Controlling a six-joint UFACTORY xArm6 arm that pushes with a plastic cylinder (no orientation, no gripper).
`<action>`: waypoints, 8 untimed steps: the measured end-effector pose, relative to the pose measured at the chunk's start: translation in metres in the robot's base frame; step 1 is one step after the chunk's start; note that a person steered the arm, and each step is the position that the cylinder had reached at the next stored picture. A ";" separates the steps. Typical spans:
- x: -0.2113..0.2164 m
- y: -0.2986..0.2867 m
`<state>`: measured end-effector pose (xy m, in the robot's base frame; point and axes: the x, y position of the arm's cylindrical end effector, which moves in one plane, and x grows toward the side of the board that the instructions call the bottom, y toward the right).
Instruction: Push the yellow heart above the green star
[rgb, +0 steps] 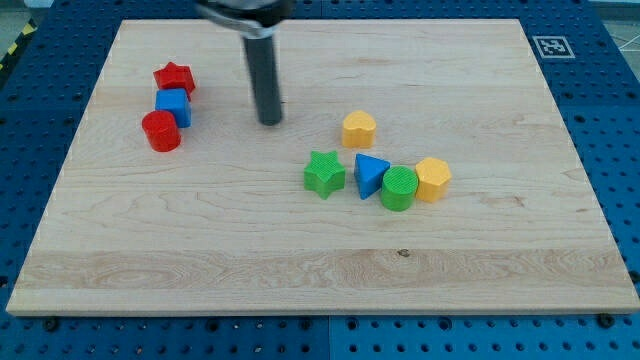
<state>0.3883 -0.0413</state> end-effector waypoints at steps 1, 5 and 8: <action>-0.009 0.066; 0.018 0.084; 0.040 0.084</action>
<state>0.4288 0.0425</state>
